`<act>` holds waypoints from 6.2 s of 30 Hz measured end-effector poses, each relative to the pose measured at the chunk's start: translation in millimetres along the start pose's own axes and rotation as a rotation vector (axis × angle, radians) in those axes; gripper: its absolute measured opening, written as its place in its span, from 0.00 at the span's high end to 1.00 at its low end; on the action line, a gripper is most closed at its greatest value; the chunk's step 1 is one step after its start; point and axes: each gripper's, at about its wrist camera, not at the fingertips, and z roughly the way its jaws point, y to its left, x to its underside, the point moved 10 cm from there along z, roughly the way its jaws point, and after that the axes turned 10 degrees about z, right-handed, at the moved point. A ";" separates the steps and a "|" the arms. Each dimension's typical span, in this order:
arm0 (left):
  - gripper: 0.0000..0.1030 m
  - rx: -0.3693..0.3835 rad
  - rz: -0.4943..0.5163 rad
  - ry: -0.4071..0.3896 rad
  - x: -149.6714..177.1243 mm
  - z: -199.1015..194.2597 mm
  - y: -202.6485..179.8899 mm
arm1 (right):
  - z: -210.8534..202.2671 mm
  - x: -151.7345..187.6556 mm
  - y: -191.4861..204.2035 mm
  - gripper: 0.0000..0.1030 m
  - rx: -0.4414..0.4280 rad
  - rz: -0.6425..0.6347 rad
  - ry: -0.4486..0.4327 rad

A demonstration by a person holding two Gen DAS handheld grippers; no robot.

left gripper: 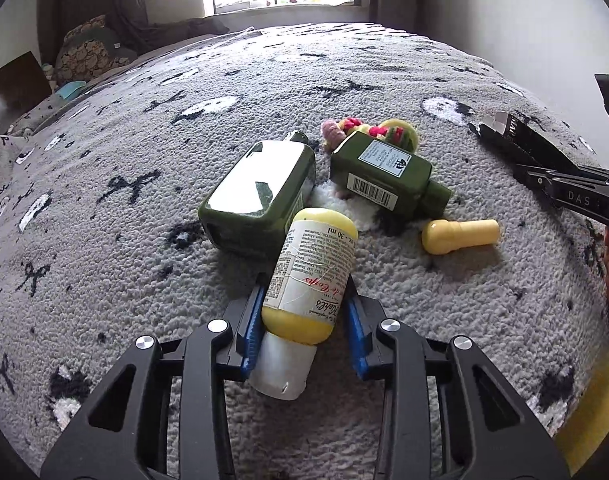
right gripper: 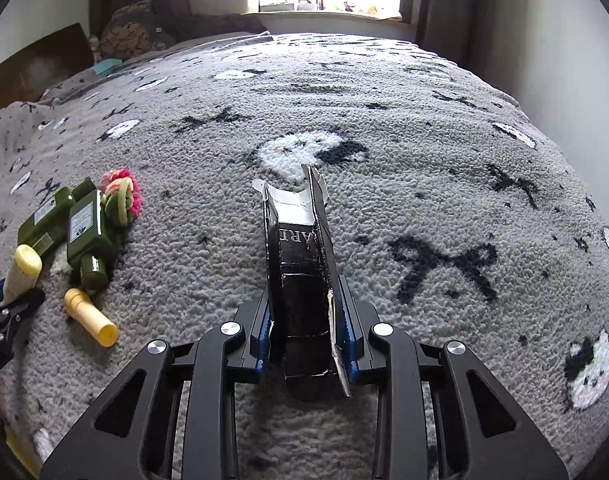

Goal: Collect trash
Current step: 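Grasp the black card with the right tool while the left tool grasps the yellow-white lotion bottle, then lower the card and lotion bottle into the bin and open both tools, then raise both tools back over the bed, then grasp the yellow cylinder with the right tool while the left tool grasps the large green bottle, then lower the cylinder and green bottle into the bin and open both tools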

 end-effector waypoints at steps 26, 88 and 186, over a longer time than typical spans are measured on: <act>0.69 0.049 -0.044 -0.134 106.3 -129.6 -79.2 | -165.4 147.3 35.4 0.73 -0.256 -0.086 -0.112; 0.36 0.171 -0.017 0.104 208.0 -88.3 -119.0 | -138.3 219.7 23.5 0.42 -0.234 -0.099 0.146; 0.52 0.173 0.035 0.046 224.4 -112.6 -151.0 | -153.8 248.9 37.0 0.49 -0.253 -0.136 0.080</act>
